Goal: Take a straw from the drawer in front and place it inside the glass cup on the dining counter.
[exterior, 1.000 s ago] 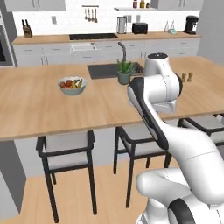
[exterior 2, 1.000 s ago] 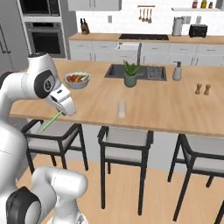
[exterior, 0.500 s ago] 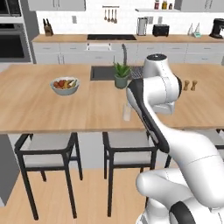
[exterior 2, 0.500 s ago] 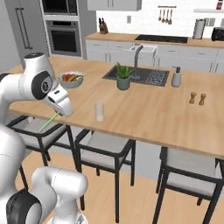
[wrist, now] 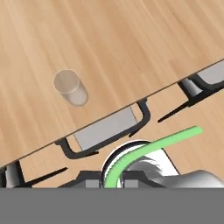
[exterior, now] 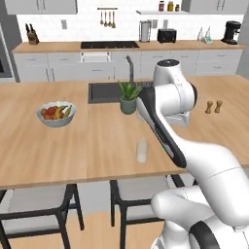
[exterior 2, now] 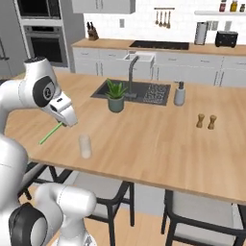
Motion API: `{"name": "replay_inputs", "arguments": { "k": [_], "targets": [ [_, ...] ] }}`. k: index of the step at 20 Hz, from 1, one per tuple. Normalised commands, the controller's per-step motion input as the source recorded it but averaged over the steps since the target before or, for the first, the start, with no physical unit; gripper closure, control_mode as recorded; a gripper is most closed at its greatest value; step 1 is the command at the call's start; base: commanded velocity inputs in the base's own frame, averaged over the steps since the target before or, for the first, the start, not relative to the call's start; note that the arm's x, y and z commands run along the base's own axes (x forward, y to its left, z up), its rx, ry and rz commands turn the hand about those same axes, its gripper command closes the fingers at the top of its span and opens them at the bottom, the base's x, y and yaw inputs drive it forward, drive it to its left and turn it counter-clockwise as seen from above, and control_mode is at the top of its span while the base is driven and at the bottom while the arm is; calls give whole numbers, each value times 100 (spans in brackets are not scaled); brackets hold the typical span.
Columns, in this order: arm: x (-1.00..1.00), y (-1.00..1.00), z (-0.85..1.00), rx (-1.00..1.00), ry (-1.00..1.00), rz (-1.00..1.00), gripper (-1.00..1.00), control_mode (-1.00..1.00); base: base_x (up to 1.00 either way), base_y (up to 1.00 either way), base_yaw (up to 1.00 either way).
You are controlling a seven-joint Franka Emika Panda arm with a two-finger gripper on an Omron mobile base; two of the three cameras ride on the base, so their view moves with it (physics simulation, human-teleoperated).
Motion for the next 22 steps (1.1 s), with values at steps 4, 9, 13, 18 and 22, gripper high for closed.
{"name": "replay_inputs", "arguments": {
  "k": [4, 9, 13, 18, 22],
  "targets": [
    [0, 0, 0, 0, 0, 0, 100, 100, 90, 19, -48],
    [51, 5, 0, 0, 2, -16, 100, -100, 37, 10, -18],
    [63, 0, 0, -20, -15, -16, 100, -100, 0, 0, 0],
    [41, 2, 0, -42, -38, -14, 100, -100, 0, 0, 0],
    [33, 2, -2, -49, -36, -15, 100, -100, 0, 0, 0]
  ]
}}
